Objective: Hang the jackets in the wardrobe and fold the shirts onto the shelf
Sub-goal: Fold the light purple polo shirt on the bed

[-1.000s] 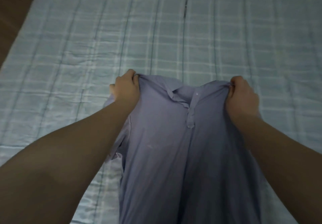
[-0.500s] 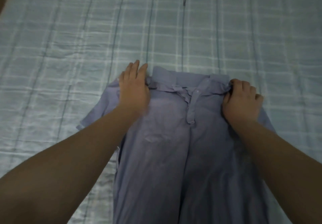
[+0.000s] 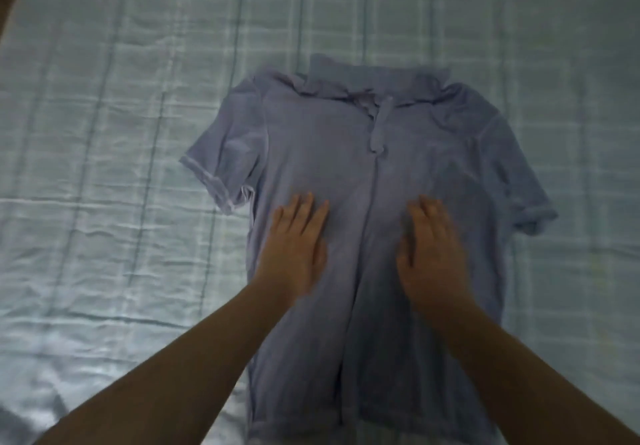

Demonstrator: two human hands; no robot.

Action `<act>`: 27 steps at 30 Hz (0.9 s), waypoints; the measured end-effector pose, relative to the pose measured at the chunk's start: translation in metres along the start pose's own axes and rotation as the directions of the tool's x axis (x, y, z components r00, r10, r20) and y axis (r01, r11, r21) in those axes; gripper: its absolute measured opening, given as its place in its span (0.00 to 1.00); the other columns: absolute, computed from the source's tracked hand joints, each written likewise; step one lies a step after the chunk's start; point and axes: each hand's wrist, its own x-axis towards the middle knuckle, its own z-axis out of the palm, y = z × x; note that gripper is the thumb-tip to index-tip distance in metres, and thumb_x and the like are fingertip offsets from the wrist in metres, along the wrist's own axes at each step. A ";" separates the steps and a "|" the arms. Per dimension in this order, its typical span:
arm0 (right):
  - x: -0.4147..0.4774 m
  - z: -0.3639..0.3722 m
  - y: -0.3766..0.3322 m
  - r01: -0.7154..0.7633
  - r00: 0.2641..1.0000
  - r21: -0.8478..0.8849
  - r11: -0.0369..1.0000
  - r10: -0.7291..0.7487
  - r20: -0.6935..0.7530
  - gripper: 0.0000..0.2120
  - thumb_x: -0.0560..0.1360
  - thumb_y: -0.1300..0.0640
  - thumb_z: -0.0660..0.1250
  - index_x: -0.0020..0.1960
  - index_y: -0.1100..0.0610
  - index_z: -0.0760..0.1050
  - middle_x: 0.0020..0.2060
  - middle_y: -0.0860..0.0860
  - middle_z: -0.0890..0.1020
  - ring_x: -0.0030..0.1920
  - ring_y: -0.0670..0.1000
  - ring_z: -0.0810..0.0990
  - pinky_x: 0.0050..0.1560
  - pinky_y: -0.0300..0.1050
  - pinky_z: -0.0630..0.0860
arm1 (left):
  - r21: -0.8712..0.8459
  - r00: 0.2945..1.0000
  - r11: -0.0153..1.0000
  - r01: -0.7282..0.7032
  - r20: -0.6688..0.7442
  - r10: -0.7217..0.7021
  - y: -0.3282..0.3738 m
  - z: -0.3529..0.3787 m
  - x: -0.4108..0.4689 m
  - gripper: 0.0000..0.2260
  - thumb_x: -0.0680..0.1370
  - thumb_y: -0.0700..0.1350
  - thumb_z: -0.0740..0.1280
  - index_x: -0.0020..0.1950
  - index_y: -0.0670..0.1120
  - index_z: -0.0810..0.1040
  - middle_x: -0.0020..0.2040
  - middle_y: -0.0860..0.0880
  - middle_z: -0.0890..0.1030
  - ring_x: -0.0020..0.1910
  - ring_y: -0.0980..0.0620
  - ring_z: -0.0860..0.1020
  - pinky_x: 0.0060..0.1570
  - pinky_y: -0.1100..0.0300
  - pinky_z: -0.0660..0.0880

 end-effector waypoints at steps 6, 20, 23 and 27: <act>-0.112 0.004 -0.003 -0.011 0.989 -0.082 0.997 0.023 0.149 0.27 0.75 0.55 0.61 0.73 0.61 0.68 0.73 0.60 0.70 0.74 0.61 0.65 0.74 0.59 0.61 | 0.006 0.997 1.000 0.002 0.079 -0.002 0.022 0.020 -0.083 0.26 0.80 0.50 0.58 0.78 0.47 0.64 0.77 0.41 0.65 0.76 0.38 0.61 0.74 0.41 0.58; -0.258 -0.027 0.011 -0.618 0.786 0.024 0.786 0.618 -0.008 0.23 0.71 0.61 0.70 0.65 0.59 0.73 0.61 0.61 0.75 0.59 0.65 0.74 0.58 0.58 0.72 | -0.263 0.815 0.776 0.573 0.081 -0.574 0.033 0.011 -0.259 0.26 0.71 0.41 0.69 0.69 0.42 0.70 0.63 0.38 0.72 0.60 0.37 0.71 0.61 0.43 0.70; -0.264 -0.033 0.014 -0.808 0.580 0.145 0.571 0.814 0.024 0.25 0.72 0.58 0.70 0.68 0.62 0.70 0.61 0.64 0.74 0.60 0.66 0.73 0.61 0.59 0.70 | -0.415 0.650 0.526 0.742 0.254 -0.716 0.032 0.002 -0.260 0.23 0.74 0.43 0.72 0.67 0.42 0.70 0.56 0.43 0.75 0.53 0.41 0.76 0.51 0.51 0.72; -0.261 -0.040 0.013 -0.899 0.388 0.269 0.346 0.914 0.121 0.23 0.75 0.53 0.68 0.66 0.63 0.69 0.60 0.62 0.77 0.59 0.64 0.76 0.56 0.53 0.72 | -0.283 0.603 0.534 0.797 0.438 -0.667 0.027 -0.008 -0.251 0.09 0.75 0.50 0.69 0.46 0.45 0.74 0.39 0.50 0.79 0.39 0.48 0.77 0.34 0.57 0.66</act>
